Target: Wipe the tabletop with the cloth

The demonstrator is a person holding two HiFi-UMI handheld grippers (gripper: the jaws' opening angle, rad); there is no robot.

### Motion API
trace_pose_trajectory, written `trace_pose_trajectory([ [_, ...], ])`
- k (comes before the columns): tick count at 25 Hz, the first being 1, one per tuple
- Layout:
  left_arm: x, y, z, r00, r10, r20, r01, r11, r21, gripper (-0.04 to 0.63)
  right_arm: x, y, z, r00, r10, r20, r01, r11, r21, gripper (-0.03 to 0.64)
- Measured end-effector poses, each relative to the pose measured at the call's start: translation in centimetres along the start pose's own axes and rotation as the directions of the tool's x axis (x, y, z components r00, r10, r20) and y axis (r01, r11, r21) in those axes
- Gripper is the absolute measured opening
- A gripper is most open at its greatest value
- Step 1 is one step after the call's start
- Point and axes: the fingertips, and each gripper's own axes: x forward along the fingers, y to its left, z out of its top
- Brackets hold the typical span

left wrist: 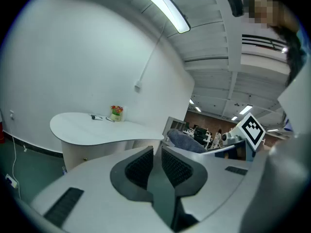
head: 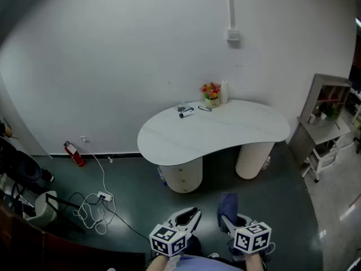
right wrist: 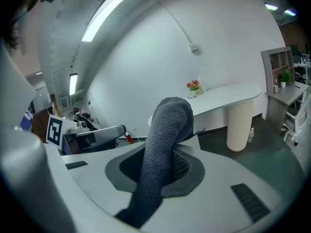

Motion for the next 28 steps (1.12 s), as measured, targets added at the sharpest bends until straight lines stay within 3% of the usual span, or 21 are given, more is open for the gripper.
trace_pose_trajectory([
  [13,1.3,1.3,0.9,0.999,0.025,-0.02,-0.025,1.0,0.006,0.06,1.9,-1.9,1.3,1.0,0.022,0.013,-0.023,0.999,0.045,0.071],
  [22,4.1,6.3,4.4,0.999,0.044,0.017,-0.044,0.999,-0.003,0.061,6.8,-2.8,5.2,0.999,0.039,0.005,-0.039,0.999,0.027,0.071],
  [28,5.9,11.5,6.9,0.998,0.065,0.018,-0.065,0.997,0.034,0.06,11.8,-3.1,8.0,0.998,0.042,-0.037,-0.041,0.999,0.034,0.071],
])
